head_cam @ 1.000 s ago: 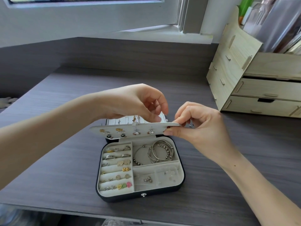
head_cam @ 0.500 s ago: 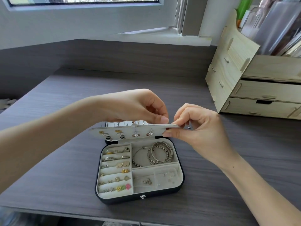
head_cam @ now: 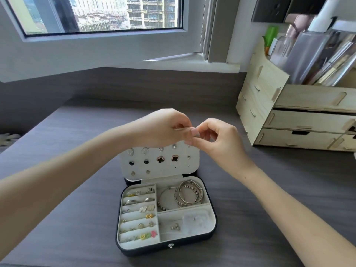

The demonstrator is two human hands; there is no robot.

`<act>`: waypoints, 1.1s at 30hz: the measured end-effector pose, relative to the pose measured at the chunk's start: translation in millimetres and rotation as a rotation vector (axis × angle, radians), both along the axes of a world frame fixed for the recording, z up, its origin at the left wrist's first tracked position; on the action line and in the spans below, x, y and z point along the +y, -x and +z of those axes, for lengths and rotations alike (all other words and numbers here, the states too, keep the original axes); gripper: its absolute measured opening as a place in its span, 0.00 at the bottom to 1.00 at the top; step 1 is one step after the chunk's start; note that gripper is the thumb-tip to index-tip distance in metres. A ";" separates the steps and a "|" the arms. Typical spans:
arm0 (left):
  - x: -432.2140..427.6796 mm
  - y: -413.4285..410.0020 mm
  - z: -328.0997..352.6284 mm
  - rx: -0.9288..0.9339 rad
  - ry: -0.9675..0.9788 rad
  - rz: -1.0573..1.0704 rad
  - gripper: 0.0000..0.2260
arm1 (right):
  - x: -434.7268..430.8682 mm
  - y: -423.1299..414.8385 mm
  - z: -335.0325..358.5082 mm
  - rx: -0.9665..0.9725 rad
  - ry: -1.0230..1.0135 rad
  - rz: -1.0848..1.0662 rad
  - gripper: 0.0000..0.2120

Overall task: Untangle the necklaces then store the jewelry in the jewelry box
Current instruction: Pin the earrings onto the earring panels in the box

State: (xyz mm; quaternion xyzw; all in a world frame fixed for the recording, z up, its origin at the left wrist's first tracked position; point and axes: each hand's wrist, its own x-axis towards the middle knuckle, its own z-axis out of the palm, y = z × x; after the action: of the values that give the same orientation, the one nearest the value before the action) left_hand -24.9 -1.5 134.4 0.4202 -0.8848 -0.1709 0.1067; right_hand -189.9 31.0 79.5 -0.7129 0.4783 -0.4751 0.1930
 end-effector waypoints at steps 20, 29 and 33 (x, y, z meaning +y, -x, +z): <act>-15.8 -4.5 -12.5 0.253 -0.118 0.135 0.08 | -12.7 71.3 -45.0 0.795 -0.193 -0.134 0.06; -6.0 -14.2 0.0 0.614 -0.372 0.189 0.03 | 1.1 43.9 9.1 -0.137 -0.242 -0.082 0.05; 1.0 -16.0 3.6 0.652 -0.411 0.122 0.04 | 13.5 7.1 37.5 -0.616 -0.460 0.273 0.06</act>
State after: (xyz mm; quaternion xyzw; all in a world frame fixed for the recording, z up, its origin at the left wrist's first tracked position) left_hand -8.9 -0.6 138.0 0.4085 -0.7252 -0.4623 0.3058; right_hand -197.0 44.5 117.0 -0.5322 0.3929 -0.5171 0.5431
